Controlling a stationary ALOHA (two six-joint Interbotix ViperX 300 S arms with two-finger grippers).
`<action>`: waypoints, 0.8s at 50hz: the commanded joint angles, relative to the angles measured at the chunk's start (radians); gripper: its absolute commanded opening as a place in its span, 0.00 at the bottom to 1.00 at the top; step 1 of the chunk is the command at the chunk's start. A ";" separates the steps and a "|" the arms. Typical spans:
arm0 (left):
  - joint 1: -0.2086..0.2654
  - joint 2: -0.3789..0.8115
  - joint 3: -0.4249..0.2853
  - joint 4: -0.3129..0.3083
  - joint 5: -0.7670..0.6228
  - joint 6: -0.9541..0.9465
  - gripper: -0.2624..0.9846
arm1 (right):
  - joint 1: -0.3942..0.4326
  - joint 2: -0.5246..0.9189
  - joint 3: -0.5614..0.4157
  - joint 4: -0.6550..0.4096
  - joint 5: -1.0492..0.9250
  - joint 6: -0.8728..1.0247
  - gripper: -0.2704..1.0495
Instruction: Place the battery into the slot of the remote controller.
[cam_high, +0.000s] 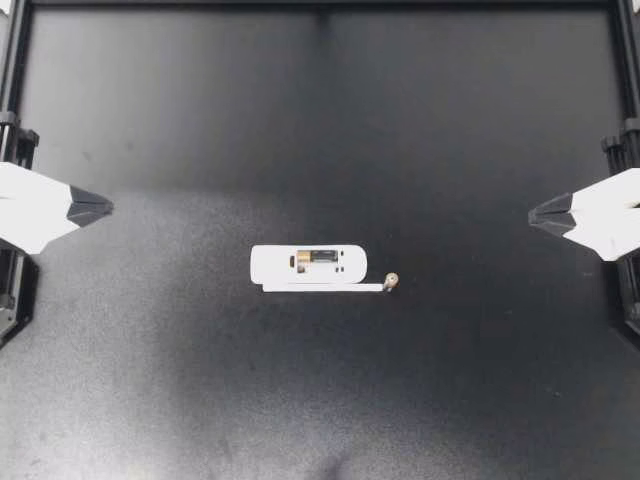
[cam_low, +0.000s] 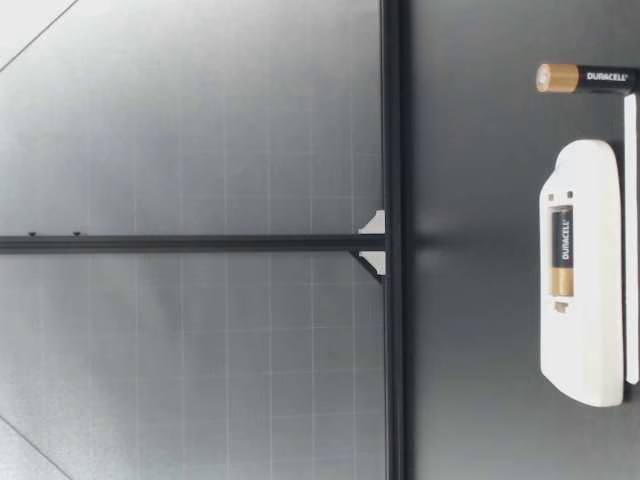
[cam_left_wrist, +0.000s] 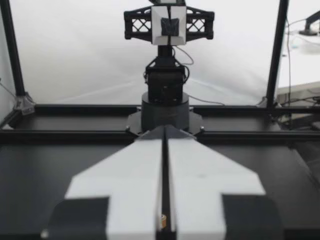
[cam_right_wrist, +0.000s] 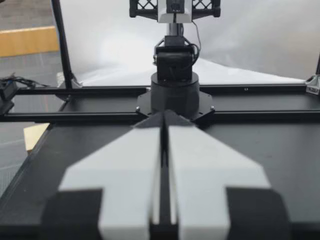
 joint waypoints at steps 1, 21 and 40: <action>0.011 0.000 -0.012 -0.003 -0.023 0.000 0.12 | -0.003 0.003 -0.011 -0.002 -0.012 0.002 0.09; 0.011 0.011 0.014 -0.002 -0.087 0.002 0.10 | -0.003 0.147 -0.075 0.002 0.017 0.025 0.09; 0.012 0.018 0.040 -0.002 -0.127 0.003 0.10 | -0.026 0.434 -0.295 0.002 0.448 0.057 0.09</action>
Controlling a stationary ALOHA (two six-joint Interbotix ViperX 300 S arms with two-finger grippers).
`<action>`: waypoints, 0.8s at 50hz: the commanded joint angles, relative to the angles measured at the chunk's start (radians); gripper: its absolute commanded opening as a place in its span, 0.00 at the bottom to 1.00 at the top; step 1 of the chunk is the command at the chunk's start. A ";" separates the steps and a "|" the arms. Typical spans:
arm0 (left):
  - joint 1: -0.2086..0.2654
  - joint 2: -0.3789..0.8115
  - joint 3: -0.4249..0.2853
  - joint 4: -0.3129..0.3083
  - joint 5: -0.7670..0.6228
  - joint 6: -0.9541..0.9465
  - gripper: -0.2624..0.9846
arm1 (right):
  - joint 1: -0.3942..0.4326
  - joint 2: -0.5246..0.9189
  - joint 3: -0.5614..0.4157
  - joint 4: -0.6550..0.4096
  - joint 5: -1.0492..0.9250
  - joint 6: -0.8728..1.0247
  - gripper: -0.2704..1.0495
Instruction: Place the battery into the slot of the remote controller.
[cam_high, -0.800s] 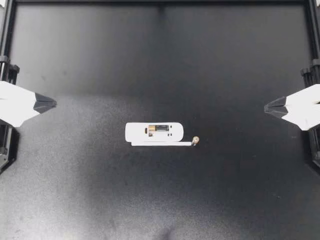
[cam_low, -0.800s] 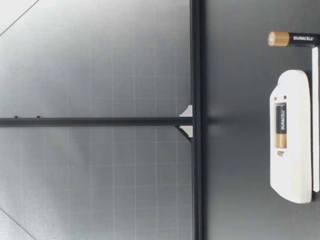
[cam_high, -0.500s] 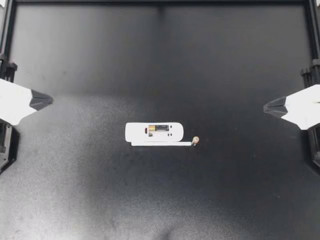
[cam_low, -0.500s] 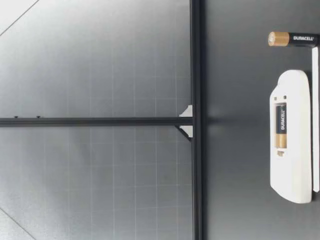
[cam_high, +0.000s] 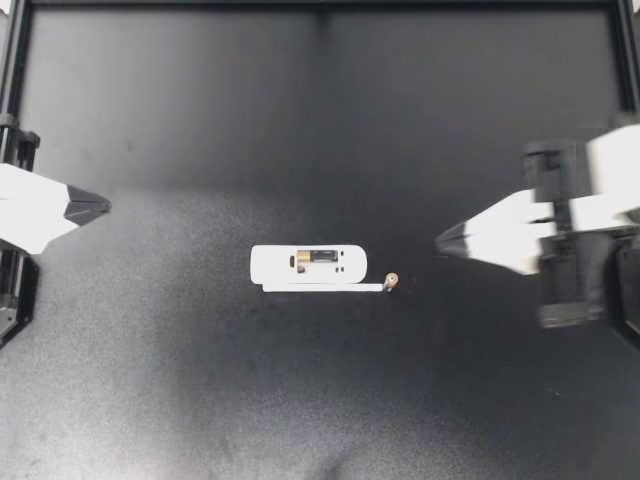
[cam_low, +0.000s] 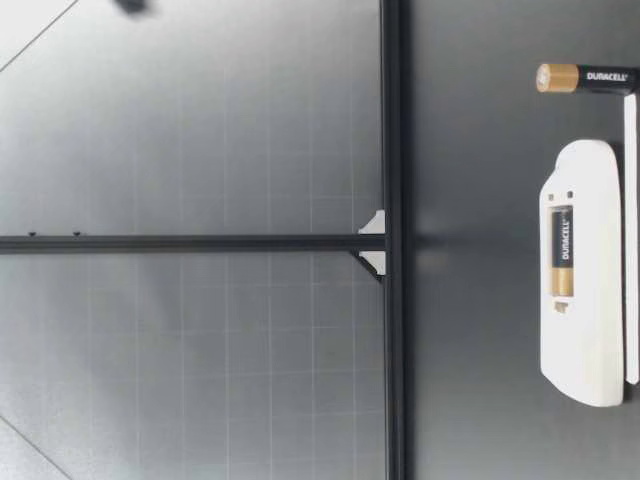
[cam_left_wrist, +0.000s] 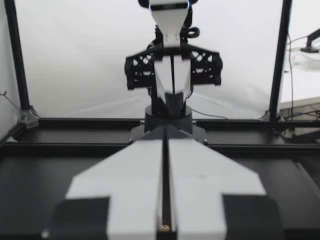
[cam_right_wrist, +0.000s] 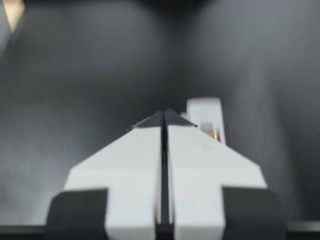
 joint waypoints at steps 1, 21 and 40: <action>0.002 0.009 -0.012 0.000 -0.011 0.002 0.10 | -0.020 0.049 -0.075 0.003 0.121 0.005 0.09; 0.002 0.014 -0.011 0.000 -0.011 0.000 0.10 | -0.057 0.264 -0.207 -0.003 0.371 0.020 0.10; 0.002 0.028 -0.005 -0.002 -0.009 0.000 0.10 | -0.057 0.388 -0.256 -0.006 0.382 0.015 0.42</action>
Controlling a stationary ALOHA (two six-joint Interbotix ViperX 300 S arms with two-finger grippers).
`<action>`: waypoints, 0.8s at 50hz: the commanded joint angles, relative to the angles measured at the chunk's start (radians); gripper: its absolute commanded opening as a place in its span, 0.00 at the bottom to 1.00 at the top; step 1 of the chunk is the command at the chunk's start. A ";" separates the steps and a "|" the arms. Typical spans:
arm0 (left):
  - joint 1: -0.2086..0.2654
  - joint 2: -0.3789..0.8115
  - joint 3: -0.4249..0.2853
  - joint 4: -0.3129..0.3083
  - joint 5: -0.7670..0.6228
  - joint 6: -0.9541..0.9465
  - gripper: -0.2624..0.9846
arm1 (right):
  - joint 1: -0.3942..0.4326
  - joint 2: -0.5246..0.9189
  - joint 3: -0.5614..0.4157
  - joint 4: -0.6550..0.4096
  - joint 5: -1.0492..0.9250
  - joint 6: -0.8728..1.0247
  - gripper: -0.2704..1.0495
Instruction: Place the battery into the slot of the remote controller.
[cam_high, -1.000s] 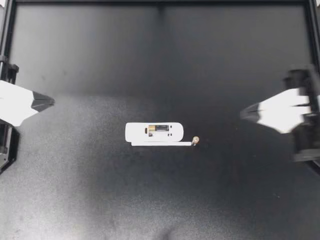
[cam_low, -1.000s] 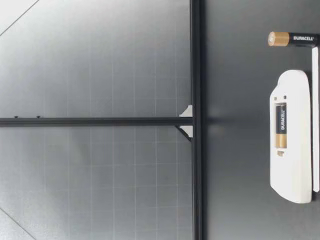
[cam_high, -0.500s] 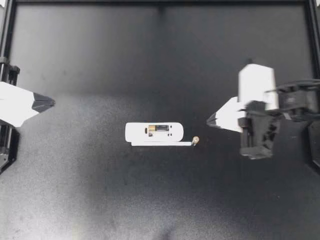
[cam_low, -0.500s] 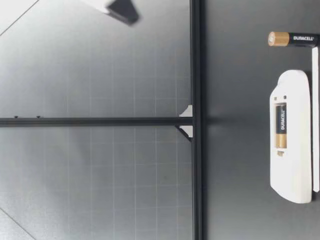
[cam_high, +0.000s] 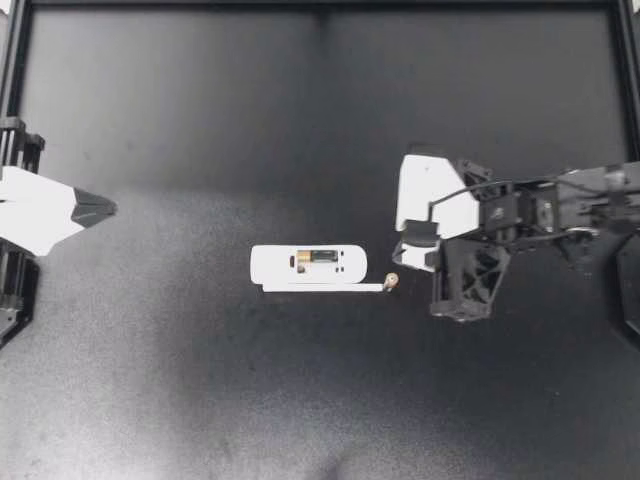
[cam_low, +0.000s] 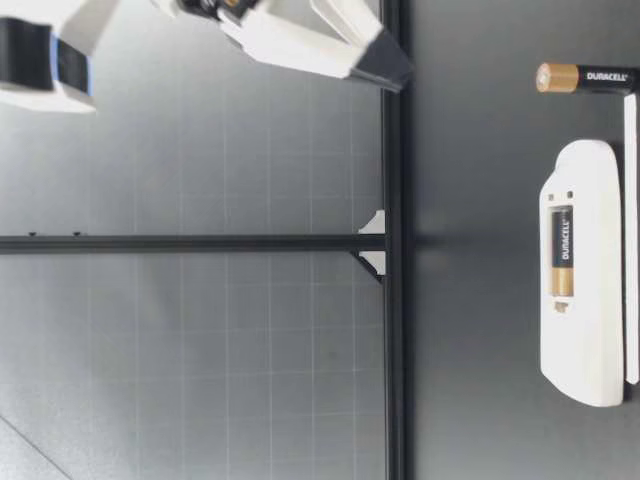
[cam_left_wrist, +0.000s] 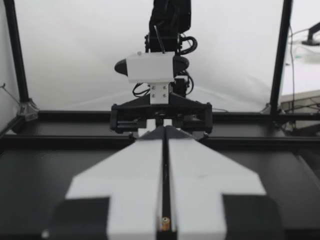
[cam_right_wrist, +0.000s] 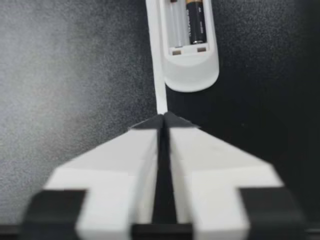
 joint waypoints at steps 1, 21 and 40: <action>0.002 0.009 -0.008 0.000 -0.009 0.000 0.10 | -0.008 0.002 -0.031 -0.002 0.002 -0.002 0.45; 0.002 0.011 0.006 0.000 -0.009 0.002 0.10 | 0.012 0.091 -0.046 -0.002 0.003 -0.006 0.57; 0.002 0.011 0.006 -0.002 -0.009 0.002 0.10 | 0.014 0.170 -0.057 -0.003 0.009 -0.009 0.57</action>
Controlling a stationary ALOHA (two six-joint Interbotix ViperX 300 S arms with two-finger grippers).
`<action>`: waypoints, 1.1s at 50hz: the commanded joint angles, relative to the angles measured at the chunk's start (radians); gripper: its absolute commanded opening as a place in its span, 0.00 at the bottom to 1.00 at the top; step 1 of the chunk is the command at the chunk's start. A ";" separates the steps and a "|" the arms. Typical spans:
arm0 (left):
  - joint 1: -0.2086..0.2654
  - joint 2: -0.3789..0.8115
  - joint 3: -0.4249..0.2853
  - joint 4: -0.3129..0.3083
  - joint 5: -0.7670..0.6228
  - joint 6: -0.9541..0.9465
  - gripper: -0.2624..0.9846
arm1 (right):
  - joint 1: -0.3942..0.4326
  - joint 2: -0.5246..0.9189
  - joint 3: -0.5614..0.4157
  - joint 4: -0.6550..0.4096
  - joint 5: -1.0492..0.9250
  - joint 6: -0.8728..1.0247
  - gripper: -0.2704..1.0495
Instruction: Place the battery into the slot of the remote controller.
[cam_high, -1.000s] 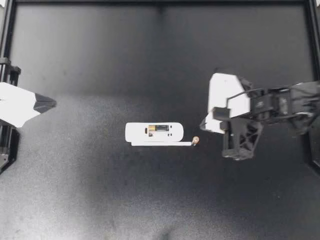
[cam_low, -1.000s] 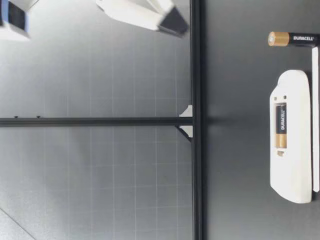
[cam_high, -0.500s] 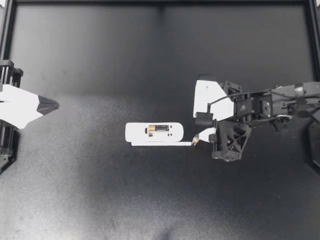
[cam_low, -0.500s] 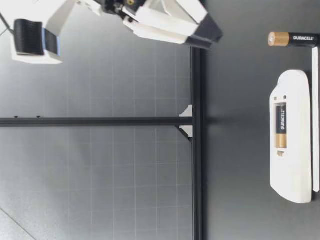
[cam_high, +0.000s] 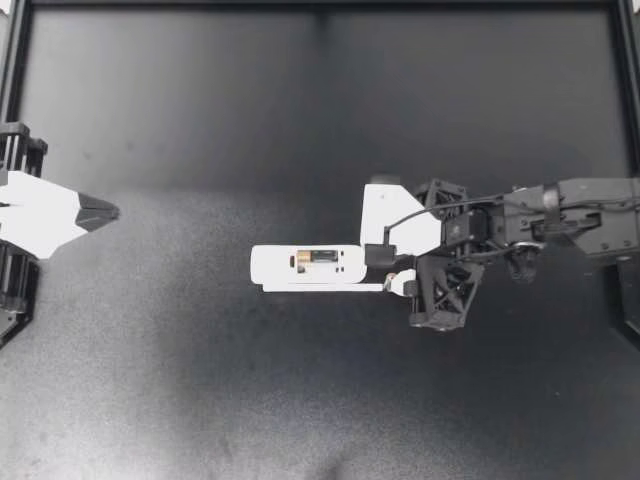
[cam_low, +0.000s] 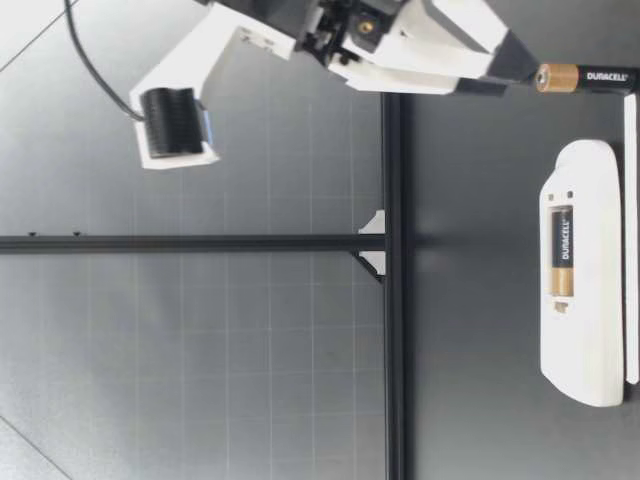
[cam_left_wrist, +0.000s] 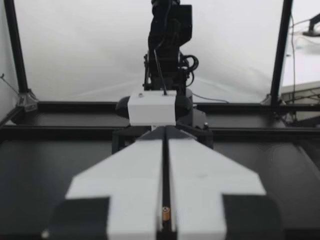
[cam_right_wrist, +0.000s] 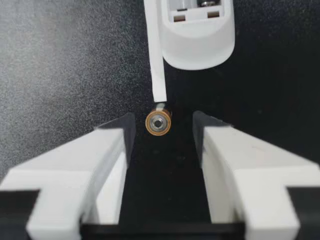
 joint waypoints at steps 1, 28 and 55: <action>0.002 0.009 -0.012 0.000 -0.008 0.002 0.10 | 0.005 -0.002 -0.023 -0.002 -0.002 -0.002 0.57; 0.002 0.009 -0.012 0.000 -0.009 0.003 0.10 | 0.009 0.063 -0.044 -0.002 0.000 0.000 0.57; 0.002 0.009 -0.006 0.000 -0.008 0.003 0.10 | 0.020 0.075 -0.071 0.002 0.058 0.005 0.38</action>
